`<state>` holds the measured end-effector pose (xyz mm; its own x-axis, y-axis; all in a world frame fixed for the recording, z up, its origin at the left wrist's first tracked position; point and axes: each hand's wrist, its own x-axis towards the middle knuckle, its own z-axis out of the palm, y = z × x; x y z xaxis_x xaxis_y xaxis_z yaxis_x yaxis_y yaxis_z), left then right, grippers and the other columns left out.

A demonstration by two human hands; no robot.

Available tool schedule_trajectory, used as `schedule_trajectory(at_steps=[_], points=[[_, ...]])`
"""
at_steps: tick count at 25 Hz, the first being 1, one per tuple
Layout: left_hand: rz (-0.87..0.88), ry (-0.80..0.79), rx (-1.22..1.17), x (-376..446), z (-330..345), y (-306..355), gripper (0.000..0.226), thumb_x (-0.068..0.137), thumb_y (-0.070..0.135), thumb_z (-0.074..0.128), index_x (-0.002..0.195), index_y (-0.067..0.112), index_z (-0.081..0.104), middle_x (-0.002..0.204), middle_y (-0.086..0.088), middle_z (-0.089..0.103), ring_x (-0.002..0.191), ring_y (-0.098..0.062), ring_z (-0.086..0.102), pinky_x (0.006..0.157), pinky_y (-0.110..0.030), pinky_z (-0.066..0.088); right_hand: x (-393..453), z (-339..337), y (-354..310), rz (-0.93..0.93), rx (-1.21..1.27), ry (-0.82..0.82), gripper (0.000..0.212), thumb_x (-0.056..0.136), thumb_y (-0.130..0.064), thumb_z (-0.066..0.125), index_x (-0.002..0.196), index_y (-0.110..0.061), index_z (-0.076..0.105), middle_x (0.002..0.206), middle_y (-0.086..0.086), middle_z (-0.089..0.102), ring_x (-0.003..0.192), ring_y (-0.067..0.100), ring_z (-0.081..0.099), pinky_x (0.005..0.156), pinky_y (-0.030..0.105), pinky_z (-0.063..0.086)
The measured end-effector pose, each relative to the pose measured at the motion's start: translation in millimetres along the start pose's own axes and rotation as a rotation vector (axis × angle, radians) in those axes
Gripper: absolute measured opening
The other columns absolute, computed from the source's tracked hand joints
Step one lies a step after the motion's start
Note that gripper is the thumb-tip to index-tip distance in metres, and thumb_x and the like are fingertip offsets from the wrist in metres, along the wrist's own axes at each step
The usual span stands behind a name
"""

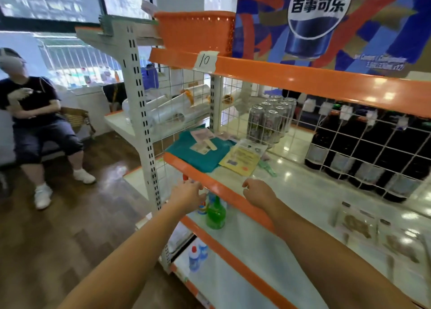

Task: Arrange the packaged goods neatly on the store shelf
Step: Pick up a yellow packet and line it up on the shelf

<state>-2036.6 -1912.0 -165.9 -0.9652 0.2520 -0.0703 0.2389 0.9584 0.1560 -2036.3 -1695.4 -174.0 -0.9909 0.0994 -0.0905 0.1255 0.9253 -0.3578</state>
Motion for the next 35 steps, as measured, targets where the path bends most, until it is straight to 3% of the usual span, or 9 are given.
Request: schedule_trajectory(at_steps=[7, 11, 13, 18, 20, 24, 29, 32, 35], points=[[0.056, -0.006, 0.020, 75, 0, 5, 0.033, 0.094, 0.039, 0.041, 0.118, 0.025, 0.059, 0.120, -0.004, 0.058, 0.109, -0.026, 0.053, 0.087, -0.035, 0.047, 71, -15, 20, 0.170, 0.205, 0.058, 0.028, 0.093, -0.025, 0.045, 0.113, -0.014, 0.061, 0.114, 0.006, 0.063, 0.105, 0.027, 0.060, 0.081, 0.029, 0.045], [0.107, 0.041, 0.042, 114, -14, 20, 0.033, 0.096, 0.037, 0.041, 0.119, 0.019, 0.058, 0.118, -0.006, 0.056, 0.111, -0.027, 0.050, 0.090, -0.039, 0.044, 114, -22, 26, 0.236, 0.253, 0.089, 0.033, 0.096, -0.016, 0.040, 0.122, -0.003, 0.055, 0.123, 0.017, 0.059, 0.114, 0.033, 0.055, 0.091, 0.033, 0.044], [0.090, -0.001, 0.057, 133, -17, 27, 0.035, 0.096, 0.040, 0.041, 0.120, 0.019, 0.056, 0.119, -0.006, 0.054, 0.114, -0.027, 0.048, 0.092, -0.041, 0.040, 133, -24, 28, 0.284, 0.292, 0.089, 0.032, 0.095, -0.012, 0.040, 0.120, 0.000, 0.055, 0.119, 0.017, 0.059, 0.112, 0.032, 0.057, 0.086, 0.032, 0.045], [0.138, 0.033, 0.122, 161, -7, 36, 0.036, 0.098, 0.036, 0.036, 0.116, 0.013, 0.058, 0.116, -0.009, 0.057, 0.113, -0.028, 0.048, 0.088, -0.040, 0.042, 160, -29, 37, 0.416, 0.511, 0.075, 0.009, 0.082, -0.009, 0.051, 0.078, -0.006, 0.059, 0.074, 0.011, 0.061, 0.064, 0.025, 0.058, 0.057, 0.028, 0.044], [0.162, 0.065, 0.118, 169, -8, 36, 0.036, 0.098, 0.034, 0.034, 0.113, 0.012, 0.060, 0.113, -0.010, 0.060, 0.108, -0.028, 0.050, 0.086, -0.039, 0.045, 164, -31, 39, 0.485, 0.699, 0.094, 0.019, 0.085, -0.011, 0.052, 0.067, -0.008, 0.053, 0.066, 0.009, 0.056, 0.054, 0.020, 0.053, 0.051, 0.027, 0.041], [0.179, 0.049, 0.152, 177, -9, 33, 0.040, 0.099, 0.037, 0.032, 0.116, 0.013, 0.059, 0.117, -0.010, 0.057, 0.110, -0.028, 0.049, 0.089, -0.040, 0.045, 174, -35, 36, 0.586, 1.157, 0.091, 0.012, 0.090, -0.013, 0.054, 0.079, -0.008, 0.056, 0.069, 0.010, 0.055, 0.056, 0.018, 0.050, 0.052, 0.024, 0.039], [0.189, 0.024, 0.209, 179, -5, 30, 0.040, 0.100, 0.039, 0.032, 0.120, 0.014, 0.056, 0.125, -0.010, 0.050, 0.118, -0.029, 0.043, 0.094, -0.040, 0.040, 186, -31, 33, 0.634, 1.285, 0.012, 0.011, 0.091, -0.017, 0.058, 0.088, -0.006, 0.057, 0.077, 0.011, 0.061, 0.067, 0.023, 0.060, 0.063, 0.032, 0.055], [0.183, 0.013, 0.216, 180, -4, 31, 0.038, 0.099, 0.036, 0.033, 0.122, 0.014, 0.054, 0.128, -0.011, 0.049, 0.120, -0.030, 0.041, 0.096, -0.042, 0.037, 185, -33, 30, 0.637, 1.249, -0.003, 0.023, 0.093, -0.015, 0.056, 0.072, -0.009, 0.050, 0.061, 0.006, 0.050, 0.050, 0.015, 0.046, 0.032, 0.016, 0.040], [0.199, 0.009, 0.207, 181, -3, 30, 0.038, 0.098, 0.036, 0.034, 0.121, 0.013, 0.053, 0.127, -0.010, 0.048, 0.120, -0.030, 0.041, 0.096, -0.043, 0.037, 178, -31, 32, 0.640, 1.299, 0.026, 0.029, 0.094, -0.014, 0.053, 0.067, -0.014, 0.044, 0.035, 0.000, 0.042, 0.027, 0.008, 0.038, 0.028, 0.011, 0.028]])
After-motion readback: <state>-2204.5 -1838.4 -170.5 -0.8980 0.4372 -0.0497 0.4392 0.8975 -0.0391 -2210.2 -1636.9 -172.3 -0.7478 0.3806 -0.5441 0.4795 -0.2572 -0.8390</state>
